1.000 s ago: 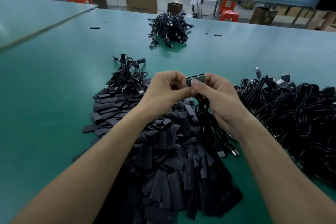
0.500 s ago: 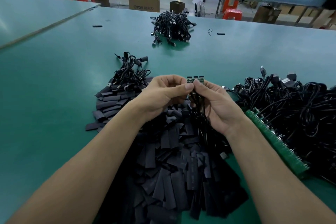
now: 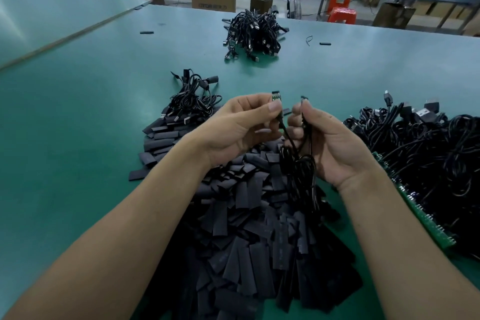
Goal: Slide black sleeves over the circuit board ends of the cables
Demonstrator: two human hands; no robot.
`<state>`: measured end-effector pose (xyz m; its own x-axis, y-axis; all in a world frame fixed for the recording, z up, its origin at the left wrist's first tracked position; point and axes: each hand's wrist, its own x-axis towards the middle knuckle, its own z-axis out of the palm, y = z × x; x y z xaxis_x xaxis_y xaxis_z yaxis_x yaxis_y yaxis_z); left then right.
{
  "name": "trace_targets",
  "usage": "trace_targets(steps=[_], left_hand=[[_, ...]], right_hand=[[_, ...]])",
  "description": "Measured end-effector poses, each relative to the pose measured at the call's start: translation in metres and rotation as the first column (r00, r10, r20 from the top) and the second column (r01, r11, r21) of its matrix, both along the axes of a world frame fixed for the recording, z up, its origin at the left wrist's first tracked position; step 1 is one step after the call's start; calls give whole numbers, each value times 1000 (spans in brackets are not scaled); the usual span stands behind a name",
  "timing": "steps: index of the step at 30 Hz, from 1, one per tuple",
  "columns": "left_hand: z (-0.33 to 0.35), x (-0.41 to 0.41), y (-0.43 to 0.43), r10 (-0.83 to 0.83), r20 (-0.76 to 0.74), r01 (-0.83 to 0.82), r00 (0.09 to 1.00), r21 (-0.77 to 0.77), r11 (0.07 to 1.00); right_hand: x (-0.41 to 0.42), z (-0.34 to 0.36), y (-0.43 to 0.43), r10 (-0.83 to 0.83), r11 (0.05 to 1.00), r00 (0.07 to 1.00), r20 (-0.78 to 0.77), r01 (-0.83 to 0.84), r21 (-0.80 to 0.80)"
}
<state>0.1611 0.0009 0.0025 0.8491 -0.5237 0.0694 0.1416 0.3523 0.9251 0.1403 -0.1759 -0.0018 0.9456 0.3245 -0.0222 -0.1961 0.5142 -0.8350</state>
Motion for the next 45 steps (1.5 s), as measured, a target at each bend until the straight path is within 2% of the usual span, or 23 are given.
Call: trace_targets(steps=[3, 6, 8, 11, 15, 18, 20, 22, 24, 26, 30, 32, 35, 38, 41, 45], left_hand=[[11, 0, 3, -4, -78, -8, 997, -151, 988], [18, 0, 3, 52, -130, -84, 990, -253, 964], [19, 0, 1, 165, -122, -190, 979, -237, 953], [20, 1, -2, 388, -63, -392, 920, -203, 897], [26, 3, -1, 595, -74, -594, 800, -235, 770], [27, 3, 2, 727, 56, -723, 684, -73, 687], [28, -1, 2, 692, 192, -713, 695, 70, 697], [27, -5, 0, 570, 309, -639, 761, 211, 739], [25, -11, -6, 443, 397, -570, 804, 301, 764], [25, -16, -12, 384, 416, -525, 825, 308, 794], [26, -21, -20, 370, 384, -476, 846, 233, 848], [25, -21, -21, 368, 401, -482, 839, 234, 844], [24, -19, -19, 330, 413, -469, 849, 298, 831], [23, -21, -18, 249, 406, -410, 879, 379, 830], [29, -20, -17, 331, 453, -494, 828, 306, 814], [45, -15, -9, 600, 337, -626, 725, -39, 779]], right_hand=[[2, 5, -3, -120, 993, 990, -70, 118, -26], [6, 5, -3, -354, 906, 931, -87, 319, -278], [8, 4, -5, -439, 851, 896, -63, 392, -350], [7, 11, -6, -473, 852, 881, -25, 450, -267], [0, 25, 0, -423, 878, 896, 134, 442, -185], [-5, 33, 4, -359, 924, 922, 148, 373, -82], [-7, 37, 6, -380, 916, 914, 143, 394, -79], [-8, 38, 8, -430, 890, 890, 153, 447, -95], [-9, 37, 10, -451, 847, 863, 226, 494, -196], [-10, 37, 13, -431, 801, 847, 312, 518, -300], [-10, 39, 15, -501, 685, 772, 391, 630, -366], [-9, 40, 12, -580, 664, 730, 362, 681, -310], [-7, 42, 5, -673, 717, 720, 170, 691, -90], [-4, 40, 0, -745, 667, 667, 31, 744, 38], [-2, 38, -5, -810, 583, 583, 60, 812, -21], [-2, 36, -13, -843, 429, 478, 247, 874, -227]])
